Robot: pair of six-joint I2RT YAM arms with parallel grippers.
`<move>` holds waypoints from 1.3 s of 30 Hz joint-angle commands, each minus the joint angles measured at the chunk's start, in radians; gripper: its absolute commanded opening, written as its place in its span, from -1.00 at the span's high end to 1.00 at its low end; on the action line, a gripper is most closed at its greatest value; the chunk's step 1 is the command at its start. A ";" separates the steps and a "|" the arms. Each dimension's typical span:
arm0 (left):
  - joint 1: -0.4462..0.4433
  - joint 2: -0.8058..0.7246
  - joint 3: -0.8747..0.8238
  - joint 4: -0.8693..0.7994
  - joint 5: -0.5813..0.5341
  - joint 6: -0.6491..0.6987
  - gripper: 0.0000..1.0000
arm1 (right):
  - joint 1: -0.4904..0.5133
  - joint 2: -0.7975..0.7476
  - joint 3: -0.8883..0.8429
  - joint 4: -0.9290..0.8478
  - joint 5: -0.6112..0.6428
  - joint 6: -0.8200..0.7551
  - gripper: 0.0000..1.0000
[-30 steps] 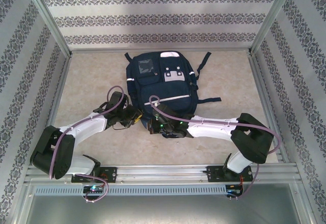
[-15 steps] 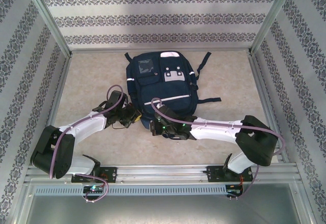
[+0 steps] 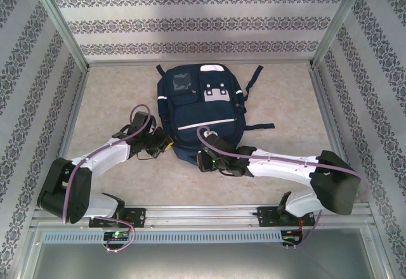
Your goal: Pack the student bag
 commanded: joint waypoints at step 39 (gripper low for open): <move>0.097 -0.150 0.001 -0.195 -0.057 -0.034 -0.36 | 0.069 0.342 0.302 0.238 -0.204 0.128 1.00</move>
